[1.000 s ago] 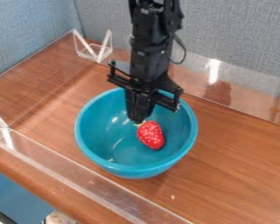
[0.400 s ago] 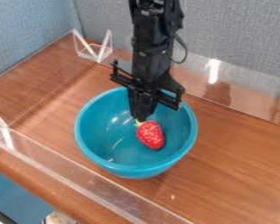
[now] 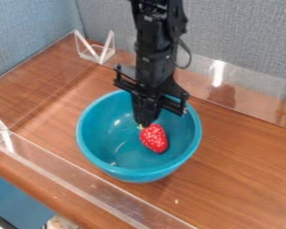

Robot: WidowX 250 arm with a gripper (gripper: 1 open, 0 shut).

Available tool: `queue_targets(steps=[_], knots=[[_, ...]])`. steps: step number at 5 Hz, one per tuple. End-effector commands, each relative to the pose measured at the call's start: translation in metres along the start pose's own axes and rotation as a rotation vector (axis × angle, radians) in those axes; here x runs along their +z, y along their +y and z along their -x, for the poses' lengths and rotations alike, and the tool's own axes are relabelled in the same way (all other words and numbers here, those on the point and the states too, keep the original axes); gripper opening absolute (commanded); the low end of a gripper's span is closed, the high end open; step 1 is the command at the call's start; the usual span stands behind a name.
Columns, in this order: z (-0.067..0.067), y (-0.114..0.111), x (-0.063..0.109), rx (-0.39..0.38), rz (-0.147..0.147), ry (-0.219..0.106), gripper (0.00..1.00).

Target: Remove the strawberry from inside the blue bowl and put it on the table

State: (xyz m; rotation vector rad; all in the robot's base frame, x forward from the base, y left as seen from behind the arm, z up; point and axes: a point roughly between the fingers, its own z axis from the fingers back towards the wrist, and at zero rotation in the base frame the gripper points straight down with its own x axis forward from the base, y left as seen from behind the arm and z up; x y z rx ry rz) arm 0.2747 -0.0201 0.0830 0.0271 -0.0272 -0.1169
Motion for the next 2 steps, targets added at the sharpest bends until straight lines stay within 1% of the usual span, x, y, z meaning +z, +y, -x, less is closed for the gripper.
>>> queue_targets(steps=[1,2], knots=[[-0.004,-0.012,0.017,-0.035,0.005,-0.067,0.0],[-0.003,-0.029,0.029,-0.077,0.015,-0.102,0.0]])
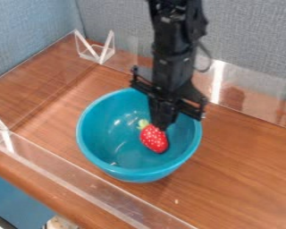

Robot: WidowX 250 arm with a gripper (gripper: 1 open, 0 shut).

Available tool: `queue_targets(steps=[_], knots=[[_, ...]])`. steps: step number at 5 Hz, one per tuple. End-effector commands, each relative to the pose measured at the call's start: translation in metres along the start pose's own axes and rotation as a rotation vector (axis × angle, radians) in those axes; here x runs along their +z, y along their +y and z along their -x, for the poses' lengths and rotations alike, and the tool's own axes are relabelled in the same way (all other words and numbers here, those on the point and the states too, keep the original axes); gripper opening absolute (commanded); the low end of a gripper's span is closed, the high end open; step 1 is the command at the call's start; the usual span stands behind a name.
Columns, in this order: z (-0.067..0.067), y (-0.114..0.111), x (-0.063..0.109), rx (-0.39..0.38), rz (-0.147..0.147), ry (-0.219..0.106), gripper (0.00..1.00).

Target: Remove the strawberry from inside the blue bowl and put it on the table

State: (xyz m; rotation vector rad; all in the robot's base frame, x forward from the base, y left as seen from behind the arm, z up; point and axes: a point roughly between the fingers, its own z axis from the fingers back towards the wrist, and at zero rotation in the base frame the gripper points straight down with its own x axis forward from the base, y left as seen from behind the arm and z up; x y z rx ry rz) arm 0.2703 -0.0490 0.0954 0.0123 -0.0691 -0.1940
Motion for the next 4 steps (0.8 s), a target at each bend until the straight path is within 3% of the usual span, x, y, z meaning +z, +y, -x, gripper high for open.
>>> queue_targets(steps=[1,3,4], knots=[[-0.006,-0.02,0.021,-0.05,0.015,-0.084,0.0],[-0.007,-0.052,-0.006,-0.121,0.05,-0.073,0.0],[-0.007,-0.06,-0.031,-0.15,0.068,-0.058,0.0]])
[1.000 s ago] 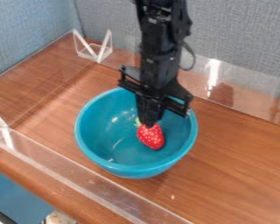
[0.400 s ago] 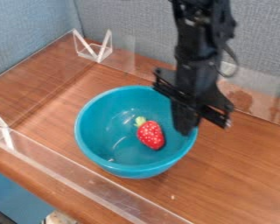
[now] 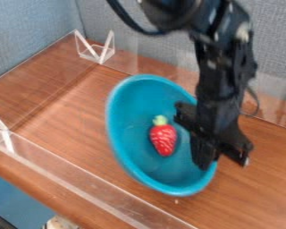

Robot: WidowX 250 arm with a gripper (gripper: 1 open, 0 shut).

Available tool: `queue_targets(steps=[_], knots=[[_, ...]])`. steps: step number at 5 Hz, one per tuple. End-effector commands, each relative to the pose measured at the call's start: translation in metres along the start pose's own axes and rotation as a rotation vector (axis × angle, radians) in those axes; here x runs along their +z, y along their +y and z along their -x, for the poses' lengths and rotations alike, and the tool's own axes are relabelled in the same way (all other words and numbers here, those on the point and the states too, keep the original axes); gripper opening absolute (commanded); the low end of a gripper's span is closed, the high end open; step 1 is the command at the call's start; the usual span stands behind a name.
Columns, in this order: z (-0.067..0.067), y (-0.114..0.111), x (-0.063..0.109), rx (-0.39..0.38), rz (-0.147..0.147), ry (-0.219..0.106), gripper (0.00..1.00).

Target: Remove the strawberry from inside the blue bowl and put it on the table

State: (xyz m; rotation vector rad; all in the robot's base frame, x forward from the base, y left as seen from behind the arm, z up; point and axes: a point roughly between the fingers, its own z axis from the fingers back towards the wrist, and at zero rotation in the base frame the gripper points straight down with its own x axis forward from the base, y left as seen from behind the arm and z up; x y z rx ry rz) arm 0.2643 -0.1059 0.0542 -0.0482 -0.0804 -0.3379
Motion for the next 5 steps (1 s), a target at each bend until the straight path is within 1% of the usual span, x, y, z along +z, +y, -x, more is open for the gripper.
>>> queue_targets(steps=[1,2,3,4,5], knots=[[-0.004,0.001,-0.003,-0.004,0.001,-0.021,0.0],[0.0,0.002,-0.003,0.004,0.004,-0.017,0.0],[0.007,0.003,0.004,0.01,-0.009,-0.019,0.0],[0.013,0.003,0.006,0.013,-0.01,-0.018,0.0],[0.015,0.002,0.012,0.013,-0.013,-0.026,0.0]])
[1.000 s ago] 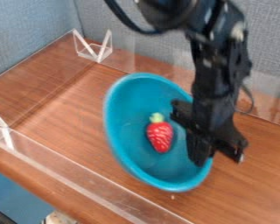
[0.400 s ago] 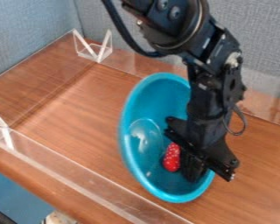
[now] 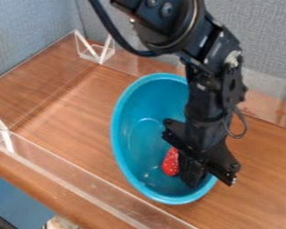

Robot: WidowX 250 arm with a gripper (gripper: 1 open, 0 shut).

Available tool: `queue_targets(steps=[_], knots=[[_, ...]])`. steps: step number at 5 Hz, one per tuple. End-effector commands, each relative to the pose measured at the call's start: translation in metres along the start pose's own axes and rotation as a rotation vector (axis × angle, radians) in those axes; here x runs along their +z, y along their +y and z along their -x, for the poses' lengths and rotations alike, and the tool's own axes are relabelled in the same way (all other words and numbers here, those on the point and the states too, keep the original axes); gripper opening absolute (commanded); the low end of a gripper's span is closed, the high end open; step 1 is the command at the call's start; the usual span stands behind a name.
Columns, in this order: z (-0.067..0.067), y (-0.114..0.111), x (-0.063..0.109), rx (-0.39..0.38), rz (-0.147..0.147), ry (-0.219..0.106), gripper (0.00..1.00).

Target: Remove the strawberry from inside the blue bowl and put it on the table

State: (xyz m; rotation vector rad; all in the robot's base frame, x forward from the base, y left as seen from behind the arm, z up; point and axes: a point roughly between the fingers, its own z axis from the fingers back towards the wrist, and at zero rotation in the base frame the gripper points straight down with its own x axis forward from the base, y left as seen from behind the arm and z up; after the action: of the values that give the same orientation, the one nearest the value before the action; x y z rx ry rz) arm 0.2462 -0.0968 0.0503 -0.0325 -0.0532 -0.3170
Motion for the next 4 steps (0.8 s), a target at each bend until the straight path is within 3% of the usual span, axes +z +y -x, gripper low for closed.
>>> queue_targets(steps=[1,4], knots=[[-0.0037,-0.0016,0.0172,-0.009,-0.002,-0.061,0.0],[-0.0005,-0.0067,0.0261,-0.018,-0.003,-0.081,0.0]])
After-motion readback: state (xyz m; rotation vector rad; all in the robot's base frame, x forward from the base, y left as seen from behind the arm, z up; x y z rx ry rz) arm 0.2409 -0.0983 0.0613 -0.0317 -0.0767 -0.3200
